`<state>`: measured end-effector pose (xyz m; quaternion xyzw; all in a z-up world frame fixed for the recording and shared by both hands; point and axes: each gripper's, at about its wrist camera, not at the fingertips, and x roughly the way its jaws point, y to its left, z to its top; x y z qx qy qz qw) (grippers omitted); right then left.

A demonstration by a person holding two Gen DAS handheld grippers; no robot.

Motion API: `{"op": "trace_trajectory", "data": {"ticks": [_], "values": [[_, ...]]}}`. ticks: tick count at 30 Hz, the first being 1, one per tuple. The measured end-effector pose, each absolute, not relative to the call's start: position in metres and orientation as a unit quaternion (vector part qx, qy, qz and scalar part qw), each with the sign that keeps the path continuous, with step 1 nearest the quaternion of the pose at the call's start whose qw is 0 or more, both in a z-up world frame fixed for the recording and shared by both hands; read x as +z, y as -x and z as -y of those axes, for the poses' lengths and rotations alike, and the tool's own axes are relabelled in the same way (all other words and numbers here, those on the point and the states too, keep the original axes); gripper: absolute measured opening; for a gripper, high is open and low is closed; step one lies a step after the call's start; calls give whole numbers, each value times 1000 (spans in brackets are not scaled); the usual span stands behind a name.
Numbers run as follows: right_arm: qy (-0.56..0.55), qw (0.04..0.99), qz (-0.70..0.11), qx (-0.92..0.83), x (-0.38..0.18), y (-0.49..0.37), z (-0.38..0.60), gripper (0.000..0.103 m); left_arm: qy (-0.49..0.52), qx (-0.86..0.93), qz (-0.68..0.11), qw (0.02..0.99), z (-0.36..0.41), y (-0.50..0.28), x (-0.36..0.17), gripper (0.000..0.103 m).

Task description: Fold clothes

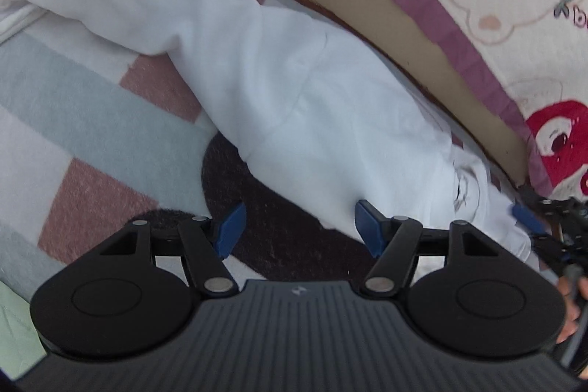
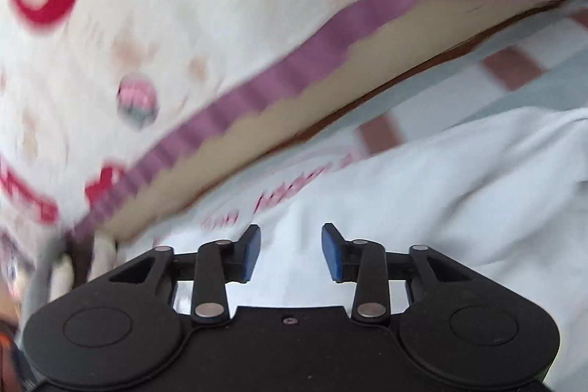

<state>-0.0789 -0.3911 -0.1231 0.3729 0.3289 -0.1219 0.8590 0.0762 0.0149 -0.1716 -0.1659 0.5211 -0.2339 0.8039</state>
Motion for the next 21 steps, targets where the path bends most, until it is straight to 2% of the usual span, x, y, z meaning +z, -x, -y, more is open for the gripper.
{"op": "trace_trajectory", "data": {"ticks": [3,6,8,10,12,13,14,15,18,21], "values": [[-278,880,-365,-123,-130,49,379,49,143,-237,-503,819,-22,-76,-160,66],[-231,888,-375,-133,-141,37,378,59,94,-241,-480,838,-25,-78,-148,69],[-277,870,-392,-113,-160,37,388,68,62,-230,-473,848,-23,-83,-148,70],[-334,842,-411,-98,-180,38,399,68,31,-218,-467,857,-20,-89,-149,70],[-341,847,-398,-90,-186,42,403,66,44,-213,-471,855,-17,-100,-154,70],[-335,853,-391,-86,-187,44,404,62,59,-206,-471,856,-16,-107,-156,70],[-321,860,-386,-92,-188,47,404,29,74,-192,-463,862,-16,-112,-158,70],[-318,869,-367,-92,-183,54,406,8,84,-163,-456,871,-17,-116,-159,70],[-310,895,-307,-91,-165,76,411,8,138,-121,-451,873,-28,-122,-162,70],[-282,931,-212,-96,-119,116,410,7,176,-143,-468,854,-35,-119,-166,70]]}}
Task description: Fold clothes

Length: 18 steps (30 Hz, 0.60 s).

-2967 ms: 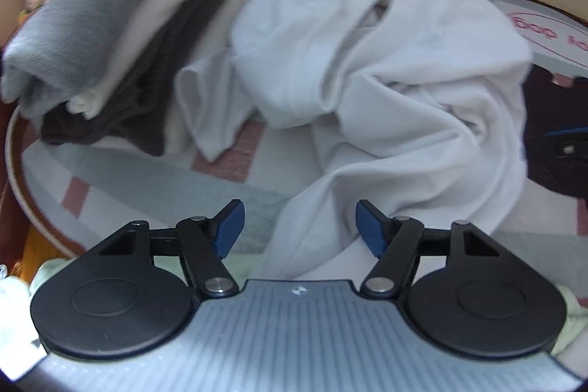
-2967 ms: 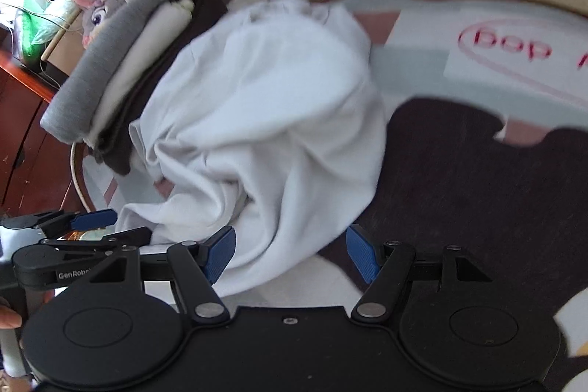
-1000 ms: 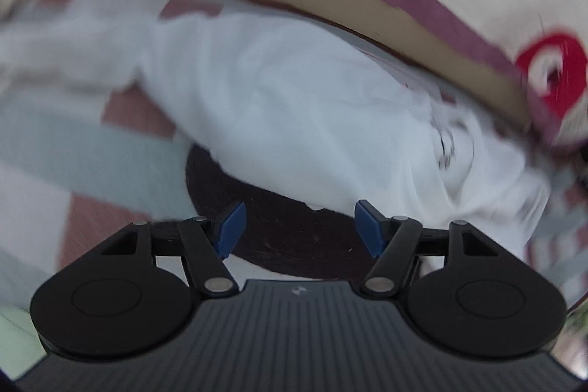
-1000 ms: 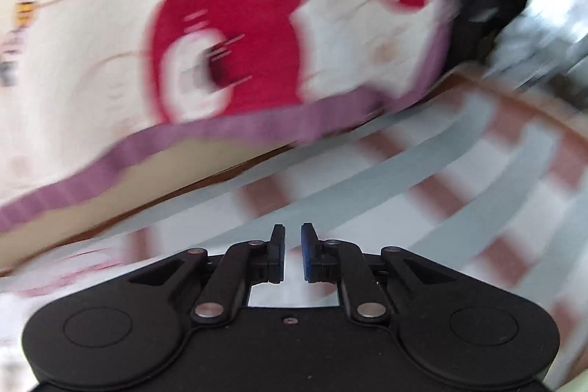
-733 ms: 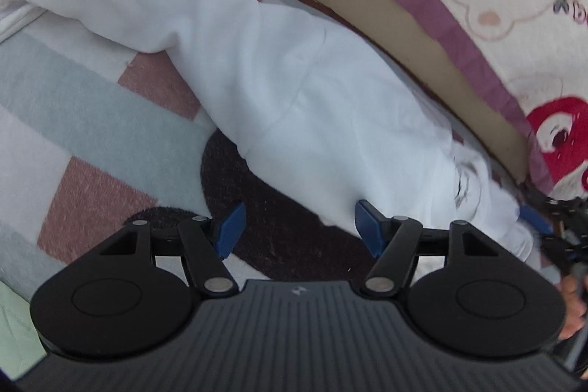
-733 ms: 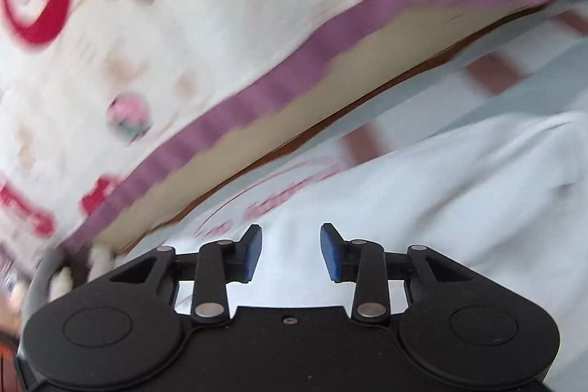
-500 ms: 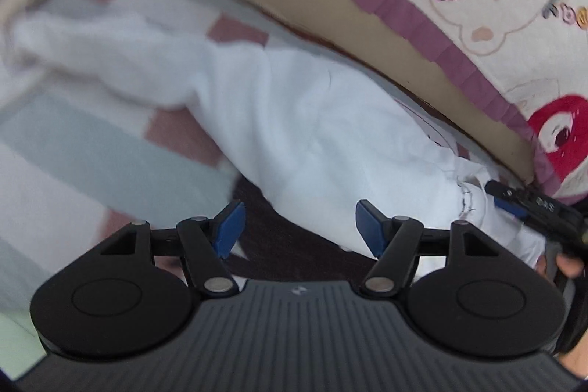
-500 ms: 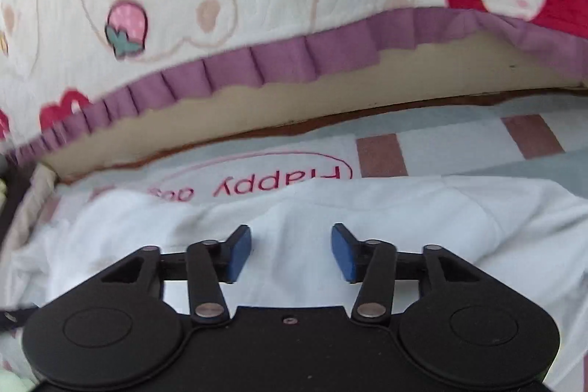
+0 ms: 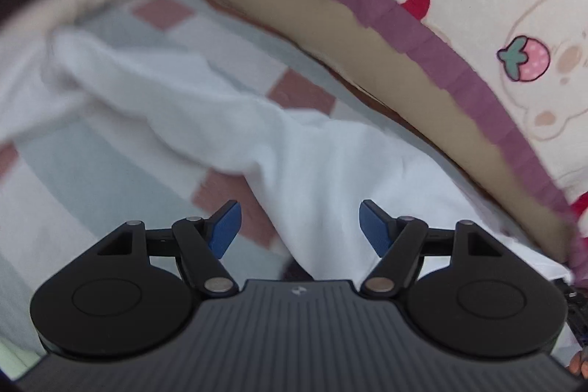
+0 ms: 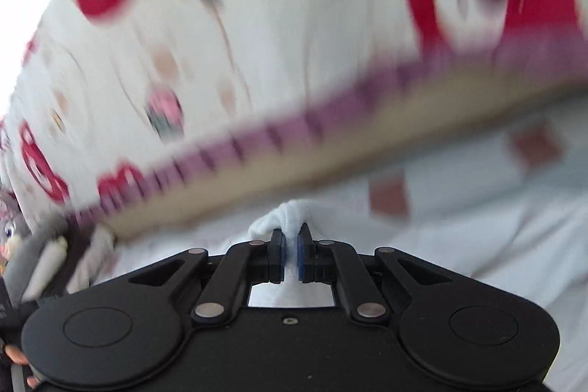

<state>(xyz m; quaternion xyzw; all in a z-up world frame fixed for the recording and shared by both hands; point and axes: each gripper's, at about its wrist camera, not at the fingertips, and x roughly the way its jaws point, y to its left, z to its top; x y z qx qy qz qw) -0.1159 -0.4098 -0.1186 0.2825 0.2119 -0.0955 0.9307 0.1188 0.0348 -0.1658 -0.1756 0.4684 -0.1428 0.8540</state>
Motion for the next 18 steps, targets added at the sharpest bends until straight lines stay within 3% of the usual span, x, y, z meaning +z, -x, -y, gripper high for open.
{"op": "trace_trajectory", "data": {"ticks": [5,13,14,17,18], "values": [[-316,916,-196,-151,-122,134,434,7,114,-196,-477,849,-14,-102,-158,70],[-293,927,-170,-160,-117,139,430,8,121,-236,-494,828,18,-105,-161,72],[-299,926,-166,-157,-117,141,431,8,132,-233,-498,825,19,-107,-164,74],[-330,921,-146,-148,-117,149,436,8,151,-198,-519,818,16,-117,-178,97],[-336,920,-140,-145,-117,151,437,8,131,-177,-528,820,18,-119,-181,99]]}}
